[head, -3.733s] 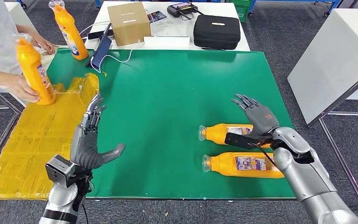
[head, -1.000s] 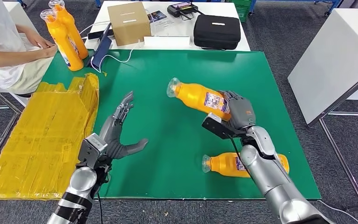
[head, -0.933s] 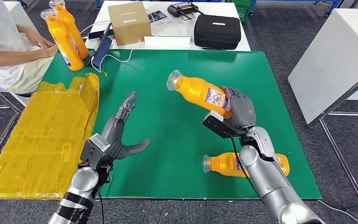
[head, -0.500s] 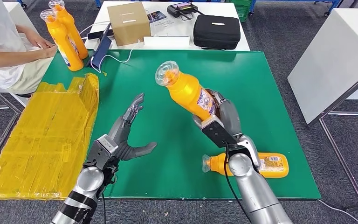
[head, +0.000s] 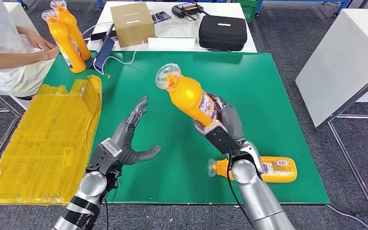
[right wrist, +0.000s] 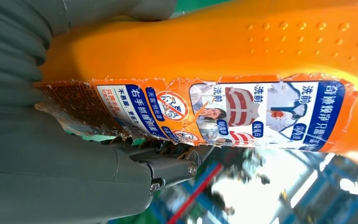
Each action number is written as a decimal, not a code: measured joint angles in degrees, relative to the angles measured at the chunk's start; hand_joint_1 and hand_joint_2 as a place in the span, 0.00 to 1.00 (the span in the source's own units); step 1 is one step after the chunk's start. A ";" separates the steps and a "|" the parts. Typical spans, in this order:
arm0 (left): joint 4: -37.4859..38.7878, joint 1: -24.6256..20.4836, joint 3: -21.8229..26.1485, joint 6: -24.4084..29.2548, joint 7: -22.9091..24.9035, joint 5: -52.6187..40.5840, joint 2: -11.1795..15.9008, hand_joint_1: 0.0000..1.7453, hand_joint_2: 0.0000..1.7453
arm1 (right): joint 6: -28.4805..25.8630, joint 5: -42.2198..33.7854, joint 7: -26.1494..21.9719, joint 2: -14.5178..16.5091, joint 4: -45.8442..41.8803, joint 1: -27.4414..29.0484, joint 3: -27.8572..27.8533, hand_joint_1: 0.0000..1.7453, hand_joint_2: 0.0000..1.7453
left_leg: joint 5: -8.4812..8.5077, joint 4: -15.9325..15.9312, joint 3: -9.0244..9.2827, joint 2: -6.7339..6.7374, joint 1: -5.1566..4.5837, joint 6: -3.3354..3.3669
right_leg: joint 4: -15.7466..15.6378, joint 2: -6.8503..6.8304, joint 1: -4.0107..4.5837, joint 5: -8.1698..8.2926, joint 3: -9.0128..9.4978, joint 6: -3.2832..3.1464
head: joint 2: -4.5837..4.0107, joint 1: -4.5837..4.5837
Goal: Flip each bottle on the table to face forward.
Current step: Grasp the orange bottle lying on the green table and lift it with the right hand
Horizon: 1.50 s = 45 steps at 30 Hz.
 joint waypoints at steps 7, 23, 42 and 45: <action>0.00 -0.52 -0.29 -0.08 0.40 0.24 -0.40 0.00 1.00 | 4.65 -1.50 -0.43 2.37 3.82 -0.03 5.33 1.00 1.00 | 0.00 -0.01 0.00 0.01 0.05 -0.01 | 0.01 0.02 0.04 -0.01 -0.03 -0.02 | 0.00 -0.01; 1.19 -1.05 0.09 -2.34 1.44 5.16 -0.46 0.00 1.00 | 4.04 -0.04 -1.54 5.19 11.81 0.04 13.74 1.00 1.00 | 0.00 -0.01 -0.01 0.01 0.03 0.00 | 0.01 0.01 0.01 -0.01 -0.03 -0.02 | 0.00 0.00; 2.14 -1.04 0.45 -3.42 1.48 7.36 -0.46 1.00 1.00 | 2.97 0.28 -1.94 5.36 14.22 -0.51 14.74 1.00 1.00 | 0.00 -0.01 -0.01 0.01 0.03 -0.01 | 0.01 0.01 0.01 -0.01 -0.04 -0.02 | 0.00 -0.01; 2.35 -1.06 0.51 -3.42 1.45 7.43 -0.46 1.00 1.00 | 2.94 0.26 -1.98 5.36 14.29 -0.51 14.82 1.00 1.00 | 0.00 -0.01 -0.02 0.01 0.03 -0.01 | 0.01 0.01 0.01 -0.01 -0.04 -0.02 | 0.00 0.00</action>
